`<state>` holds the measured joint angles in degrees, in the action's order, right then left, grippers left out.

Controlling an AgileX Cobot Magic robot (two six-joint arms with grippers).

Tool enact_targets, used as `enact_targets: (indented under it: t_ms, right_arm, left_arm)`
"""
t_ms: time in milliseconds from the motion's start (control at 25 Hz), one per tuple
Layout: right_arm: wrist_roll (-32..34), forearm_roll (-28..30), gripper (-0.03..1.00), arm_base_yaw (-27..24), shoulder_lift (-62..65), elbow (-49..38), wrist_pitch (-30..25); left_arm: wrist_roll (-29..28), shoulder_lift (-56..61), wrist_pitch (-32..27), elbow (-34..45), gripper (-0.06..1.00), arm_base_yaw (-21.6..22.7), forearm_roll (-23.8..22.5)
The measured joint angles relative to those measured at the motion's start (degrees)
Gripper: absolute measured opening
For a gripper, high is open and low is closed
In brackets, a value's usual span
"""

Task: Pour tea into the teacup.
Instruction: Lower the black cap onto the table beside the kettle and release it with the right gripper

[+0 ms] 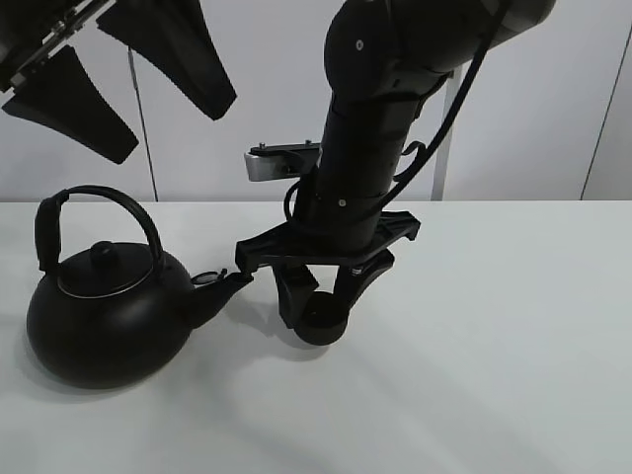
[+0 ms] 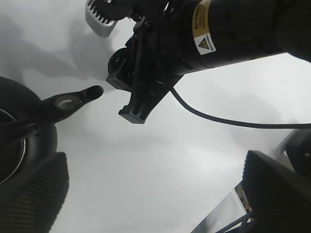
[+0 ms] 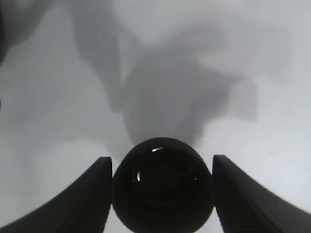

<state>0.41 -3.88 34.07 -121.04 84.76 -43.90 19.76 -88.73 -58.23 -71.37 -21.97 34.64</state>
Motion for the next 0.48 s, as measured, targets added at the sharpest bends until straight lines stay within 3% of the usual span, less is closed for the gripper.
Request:
enact_targets:
  t_ms: [480]
  right_arm:
    - [0.0, 0.0, 0.4, 0.0, -1.6, 0.1, 0.2]
  left_arm:
    - [0.0, 0.0, 0.0, 0.0, 0.7, 0.0, 0.0]
